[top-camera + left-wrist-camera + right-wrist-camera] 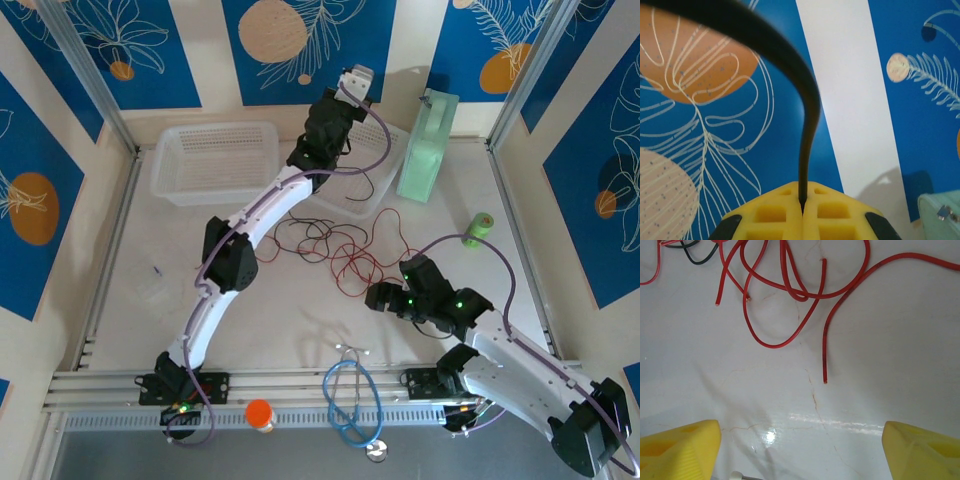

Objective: Untangle the cables

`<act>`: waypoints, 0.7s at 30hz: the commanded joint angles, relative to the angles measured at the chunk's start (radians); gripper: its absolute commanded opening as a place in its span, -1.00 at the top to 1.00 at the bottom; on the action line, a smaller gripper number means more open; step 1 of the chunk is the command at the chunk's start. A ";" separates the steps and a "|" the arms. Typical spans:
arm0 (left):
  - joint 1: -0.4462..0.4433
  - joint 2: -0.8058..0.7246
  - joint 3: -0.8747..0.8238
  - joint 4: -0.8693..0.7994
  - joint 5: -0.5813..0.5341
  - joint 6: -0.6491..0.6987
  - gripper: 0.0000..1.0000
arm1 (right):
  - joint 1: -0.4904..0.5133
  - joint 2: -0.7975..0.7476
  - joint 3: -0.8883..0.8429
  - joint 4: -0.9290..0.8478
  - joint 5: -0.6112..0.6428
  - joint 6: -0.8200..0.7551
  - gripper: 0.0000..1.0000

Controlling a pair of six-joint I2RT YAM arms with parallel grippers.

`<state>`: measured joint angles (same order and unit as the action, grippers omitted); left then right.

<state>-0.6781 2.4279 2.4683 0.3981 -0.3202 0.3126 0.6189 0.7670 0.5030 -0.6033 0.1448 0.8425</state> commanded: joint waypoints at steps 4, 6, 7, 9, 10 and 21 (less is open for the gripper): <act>0.001 -0.179 0.074 0.080 0.074 -0.037 1.00 | -0.026 -0.012 0.011 -0.027 -0.040 -0.019 -0.69; 0.002 -0.197 0.077 0.086 0.087 -0.033 1.00 | -0.033 -0.012 0.011 -0.017 -0.049 -0.021 -0.69; 0.001 -0.202 0.081 0.093 0.090 -0.031 1.00 | -0.035 -0.010 0.011 -0.013 -0.052 -0.020 -0.69; 0.002 -0.200 0.095 0.103 0.094 -0.027 1.00 | -0.038 -0.009 0.011 -0.006 -0.057 -0.021 -0.69; 0.002 -0.193 0.107 0.108 0.096 -0.024 1.00 | -0.039 -0.008 0.012 -0.004 -0.057 -0.019 -0.69; 0.058 0.019 0.215 0.308 0.048 -0.139 1.00 | -0.071 0.026 0.025 0.011 -0.073 -0.035 -0.69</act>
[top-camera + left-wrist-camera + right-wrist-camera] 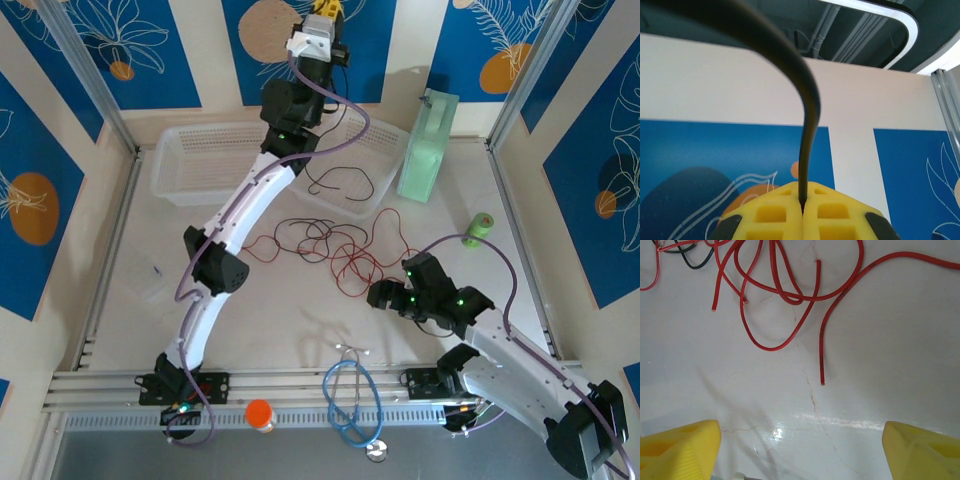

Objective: Untangle the cables

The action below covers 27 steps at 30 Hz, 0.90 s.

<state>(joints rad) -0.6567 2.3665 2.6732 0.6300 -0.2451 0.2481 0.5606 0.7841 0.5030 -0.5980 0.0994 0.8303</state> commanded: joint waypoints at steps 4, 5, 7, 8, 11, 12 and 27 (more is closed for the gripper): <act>0.064 0.179 0.010 0.143 -0.074 -0.181 1.00 | -0.040 0.039 0.034 0.015 -0.051 -0.041 -0.68; 0.067 0.201 0.009 0.155 -0.085 -0.199 1.00 | -0.048 0.048 0.035 0.018 -0.058 -0.045 -0.68; 0.067 0.254 0.005 0.178 -0.092 -0.218 1.00 | -0.060 0.070 0.036 0.028 -0.069 -0.052 -0.69; 0.066 0.278 0.004 0.184 -0.100 -0.227 1.00 | -0.065 0.081 0.036 0.035 -0.075 -0.054 -0.68; 0.059 0.311 -0.044 0.203 -0.123 -0.237 1.00 | -0.078 0.123 0.037 0.061 -0.095 -0.060 -0.69; 0.056 0.304 -0.091 0.222 -0.130 -0.238 1.00 | -0.080 0.138 0.040 0.069 -0.099 -0.063 -0.68; -0.096 0.050 -0.620 -0.067 -0.384 0.042 0.39 | -0.064 0.176 0.063 0.094 -0.130 -0.057 -0.67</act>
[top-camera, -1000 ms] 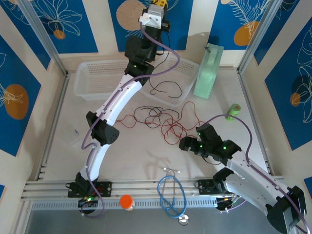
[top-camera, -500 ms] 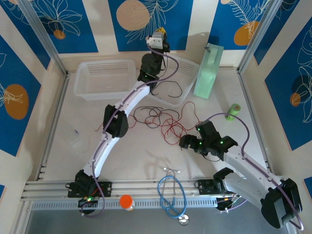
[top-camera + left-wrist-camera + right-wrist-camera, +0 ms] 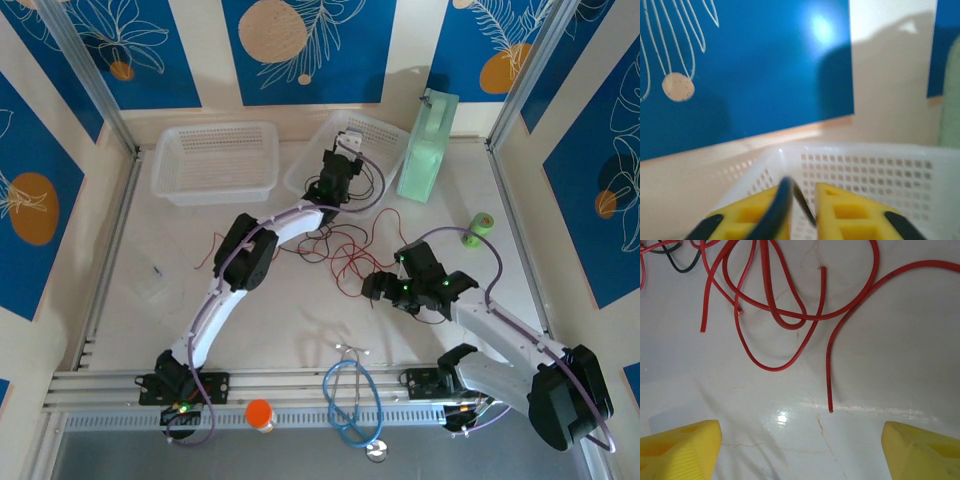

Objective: Untangle the cables

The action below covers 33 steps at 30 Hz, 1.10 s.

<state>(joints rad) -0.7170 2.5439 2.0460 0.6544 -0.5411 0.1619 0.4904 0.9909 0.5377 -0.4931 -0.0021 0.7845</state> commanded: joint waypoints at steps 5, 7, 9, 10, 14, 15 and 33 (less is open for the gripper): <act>-0.057 -0.211 0.011 -0.370 -0.126 0.158 -0.79 | 0.007 -0.075 0.031 -0.041 -0.019 -0.009 -0.68; -0.063 -0.246 0.028 -0.500 -0.118 0.145 -0.90 | 0.007 -0.094 0.031 -0.052 -0.019 -0.010 -0.68; -0.067 -0.281 0.068 -0.665 -0.102 0.113 -0.93 | 0.005 -0.112 0.031 -0.071 -0.018 -0.011 -0.68; -0.067 -0.292 0.099 -0.747 -0.099 0.091 -0.93 | 0.004 -0.118 0.032 -0.079 -0.018 -0.013 -0.68; -0.066 -0.336 0.252 -1.102 -0.123 -0.020 -0.95 | 0.002 -0.143 0.039 -0.116 -0.022 -0.023 -0.69; -0.065 -0.346 0.287 -1.180 -0.124 -0.051 -0.98 | 0.002 -0.151 0.041 -0.124 -0.022 -0.024 -0.68; 0.109 -0.014 0.602 -1.461 0.564 -0.410 -0.67 | 0.020 -0.306 -0.013 -0.188 -0.039 0.029 -0.68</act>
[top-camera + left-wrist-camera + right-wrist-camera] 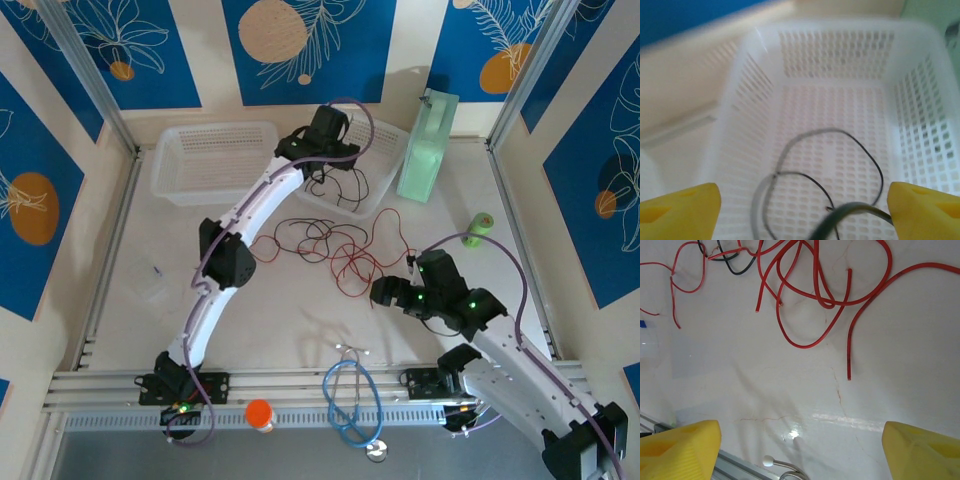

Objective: Untangle the cables

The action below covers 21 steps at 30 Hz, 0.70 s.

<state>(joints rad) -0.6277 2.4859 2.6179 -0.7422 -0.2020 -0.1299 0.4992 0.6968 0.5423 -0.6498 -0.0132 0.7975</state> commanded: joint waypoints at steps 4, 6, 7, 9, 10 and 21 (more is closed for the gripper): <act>0.041 0.046 0.018 -0.076 0.379 -0.197 -0.61 | 0.012 0.005 -0.008 -0.016 -0.026 0.007 -0.68; 0.051 0.037 0.017 -0.104 0.440 -0.219 -0.61 | 0.012 0.023 0.004 -0.003 -0.031 -0.002 -0.68; 0.057 0.033 0.016 -0.109 0.480 -0.232 -0.59 | 0.012 0.033 0.010 0.002 -0.033 -0.006 -0.68; 0.069 0.013 0.007 -0.100 0.588 -0.270 -0.56 | 0.013 0.053 0.023 0.007 -0.036 -0.017 -0.67; 0.073 0.001 -0.002 -0.085 0.636 -0.289 -0.56 | 0.013 0.061 0.027 0.010 -0.038 -0.020 -0.67; 0.126 -0.092 -0.333 0.832 1.136 -1.034 -0.64 | 0.021 0.057 0.015 0.009 -0.042 -0.021 -0.67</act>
<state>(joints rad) -0.5236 2.4187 2.3623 -0.3550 0.7544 -0.8165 0.5133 0.7742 0.5423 -0.6403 -0.0341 0.7883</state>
